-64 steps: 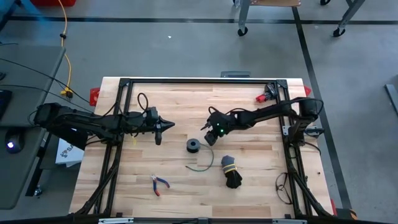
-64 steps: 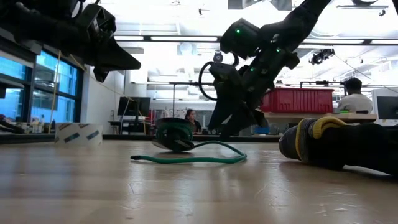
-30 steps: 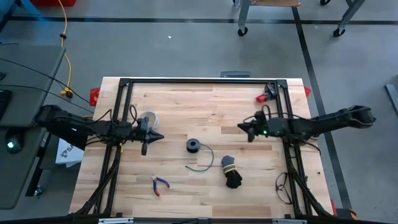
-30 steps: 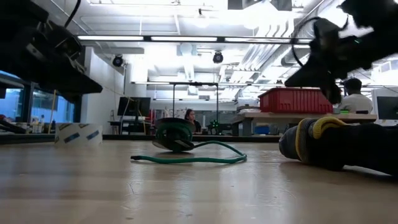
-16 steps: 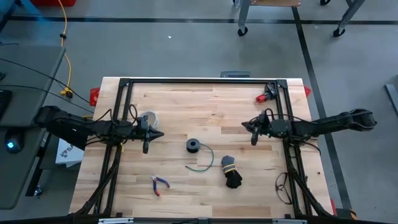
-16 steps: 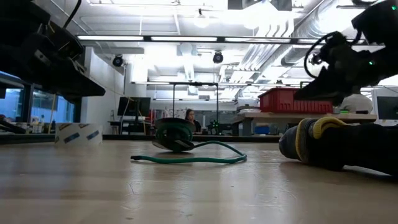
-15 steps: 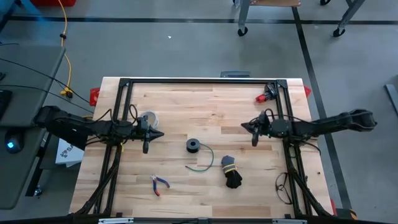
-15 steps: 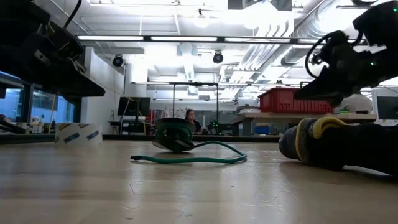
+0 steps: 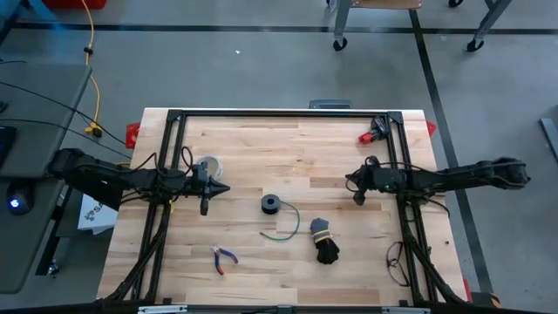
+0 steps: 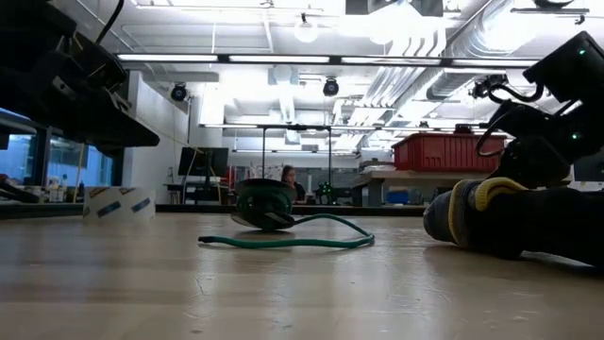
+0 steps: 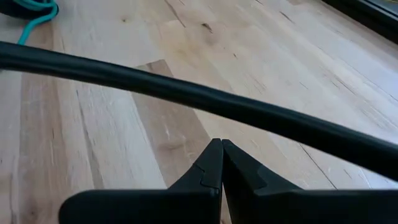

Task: Coil cords
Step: Return to Home Position

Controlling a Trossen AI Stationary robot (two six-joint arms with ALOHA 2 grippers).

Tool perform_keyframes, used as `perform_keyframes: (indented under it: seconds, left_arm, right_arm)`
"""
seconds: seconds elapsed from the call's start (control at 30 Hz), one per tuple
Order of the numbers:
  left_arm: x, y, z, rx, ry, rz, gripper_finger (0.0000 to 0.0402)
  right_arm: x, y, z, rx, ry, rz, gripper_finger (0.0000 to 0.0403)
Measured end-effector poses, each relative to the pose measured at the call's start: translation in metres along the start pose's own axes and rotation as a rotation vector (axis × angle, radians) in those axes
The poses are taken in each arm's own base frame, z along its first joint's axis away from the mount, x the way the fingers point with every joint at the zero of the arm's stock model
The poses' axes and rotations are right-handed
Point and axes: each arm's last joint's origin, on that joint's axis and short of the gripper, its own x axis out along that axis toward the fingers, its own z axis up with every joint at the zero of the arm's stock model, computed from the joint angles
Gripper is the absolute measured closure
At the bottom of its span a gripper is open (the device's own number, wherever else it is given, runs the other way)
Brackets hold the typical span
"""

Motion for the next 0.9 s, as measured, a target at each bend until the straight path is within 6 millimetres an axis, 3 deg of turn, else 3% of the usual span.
perform_keyframes:
  seconds: [0.2,0.6,0.9]
  left_arm:
    - [0.0,0.0,0.0,-0.001,-0.002,0.0,0.0401]
    - [-0.011,0.003,0.001,-0.006,-0.02,-0.008,0.0401]
    - [-0.019,0.003,0.01,-0.034,-0.124,-0.055,0.0401]
  right_arm:
    - [-0.003,0.0,0.003,0.01,-0.036,0.014,0.0403]
    - [-0.059,-0.011,0.044,0.249,-0.69,0.173,0.0402]
    - [-0.062,-0.01,0.047,0.261,-0.726,0.199,0.0402]
